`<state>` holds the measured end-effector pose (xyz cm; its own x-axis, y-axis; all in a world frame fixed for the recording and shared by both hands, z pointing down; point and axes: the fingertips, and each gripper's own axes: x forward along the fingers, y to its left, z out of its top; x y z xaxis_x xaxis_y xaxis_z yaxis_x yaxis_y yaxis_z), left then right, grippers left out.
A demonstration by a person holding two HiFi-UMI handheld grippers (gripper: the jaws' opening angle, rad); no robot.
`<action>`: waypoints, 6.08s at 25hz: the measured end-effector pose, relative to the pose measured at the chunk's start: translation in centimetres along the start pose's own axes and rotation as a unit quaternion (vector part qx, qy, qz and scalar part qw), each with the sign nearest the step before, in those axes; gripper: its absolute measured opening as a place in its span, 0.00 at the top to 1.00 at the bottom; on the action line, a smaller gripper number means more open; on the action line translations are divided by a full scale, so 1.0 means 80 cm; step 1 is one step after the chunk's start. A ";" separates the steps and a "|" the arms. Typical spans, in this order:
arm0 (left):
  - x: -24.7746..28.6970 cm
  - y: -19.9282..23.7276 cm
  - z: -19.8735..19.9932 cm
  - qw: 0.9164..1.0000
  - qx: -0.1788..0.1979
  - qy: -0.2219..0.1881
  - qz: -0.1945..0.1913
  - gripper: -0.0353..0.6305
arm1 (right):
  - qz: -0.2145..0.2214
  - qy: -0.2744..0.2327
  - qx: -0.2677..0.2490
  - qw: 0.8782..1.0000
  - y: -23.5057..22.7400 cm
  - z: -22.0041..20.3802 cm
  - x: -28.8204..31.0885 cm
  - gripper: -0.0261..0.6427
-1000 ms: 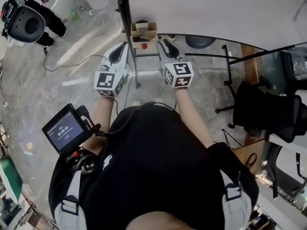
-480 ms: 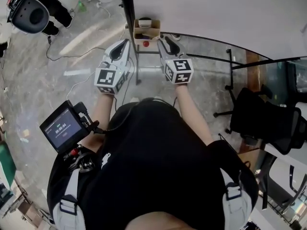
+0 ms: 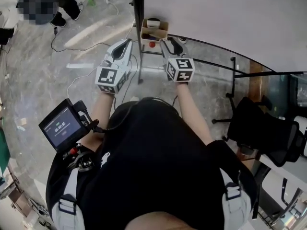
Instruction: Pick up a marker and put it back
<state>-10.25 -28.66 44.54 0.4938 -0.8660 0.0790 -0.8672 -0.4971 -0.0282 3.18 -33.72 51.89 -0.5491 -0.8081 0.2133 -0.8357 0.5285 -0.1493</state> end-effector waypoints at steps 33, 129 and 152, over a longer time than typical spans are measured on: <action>0.002 0.007 0.003 1.000 -0.003 -0.005 0.003 0.94 | 0.009 -0.040 -0.054 0.998 0.012 0.058 0.001 0.84; 0.019 -0.018 0.042 0.999 0.001 -0.026 -0.032 0.94 | -0.005 -0.113 -0.079 0.990 0.035 0.112 -0.076 0.84; -0.004 0.032 0.009 0.999 -0.012 -0.019 0.045 0.94 | 0.019 -0.026 -0.086 0.996 -0.004 0.020 0.013 0.84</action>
<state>-12.60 -29.67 43.69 0.4160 -0.9085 0.0398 -0.9090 -0.4166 -0.0087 2.89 -35.18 50.65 -0.5835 -0.7965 0.1588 -0.8054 0.5926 0.0128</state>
